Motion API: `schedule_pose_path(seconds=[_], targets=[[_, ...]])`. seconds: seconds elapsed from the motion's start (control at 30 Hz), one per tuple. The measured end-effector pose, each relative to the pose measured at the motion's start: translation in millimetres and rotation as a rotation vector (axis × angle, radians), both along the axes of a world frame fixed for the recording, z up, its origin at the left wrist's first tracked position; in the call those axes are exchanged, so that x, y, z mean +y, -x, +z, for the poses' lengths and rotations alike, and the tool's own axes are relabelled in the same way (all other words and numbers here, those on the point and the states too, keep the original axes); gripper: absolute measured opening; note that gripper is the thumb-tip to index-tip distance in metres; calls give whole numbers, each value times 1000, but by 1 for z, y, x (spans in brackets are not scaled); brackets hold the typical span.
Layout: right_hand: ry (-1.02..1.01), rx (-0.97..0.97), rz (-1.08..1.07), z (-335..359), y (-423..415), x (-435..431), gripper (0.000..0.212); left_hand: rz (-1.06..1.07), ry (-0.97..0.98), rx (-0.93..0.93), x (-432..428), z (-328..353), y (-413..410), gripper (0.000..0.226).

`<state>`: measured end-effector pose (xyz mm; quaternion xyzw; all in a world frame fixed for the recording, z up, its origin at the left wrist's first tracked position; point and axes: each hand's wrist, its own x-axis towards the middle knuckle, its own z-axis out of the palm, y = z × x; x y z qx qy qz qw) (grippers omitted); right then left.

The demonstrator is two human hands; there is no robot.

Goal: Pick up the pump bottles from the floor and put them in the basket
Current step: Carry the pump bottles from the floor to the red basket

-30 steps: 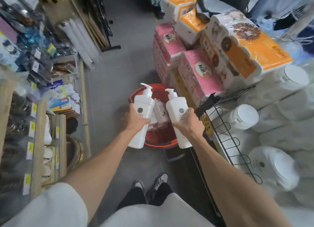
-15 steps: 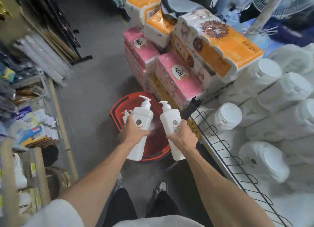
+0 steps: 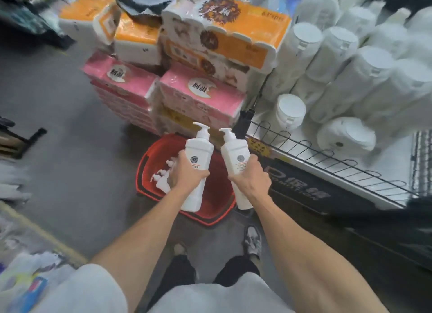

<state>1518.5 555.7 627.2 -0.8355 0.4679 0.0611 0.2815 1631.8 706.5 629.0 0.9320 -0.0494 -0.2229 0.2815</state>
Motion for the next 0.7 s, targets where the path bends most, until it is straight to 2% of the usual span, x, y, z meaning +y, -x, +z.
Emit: schedule_pose_path(seconds=[0.17, 0.4, 0.7], targets=[[-14, -24, -161, 4, 1, 30, 73, -143, -24, -26, 10, 8, -18, 72], [-29, -48, -329, 14, 0, 43, 72, -197, 12, -20, 3, 11, -29, 73], [-9, -70, -367, 17, -5, 35, 70, -218, 41, -45, -16, 14, -42, 72]])
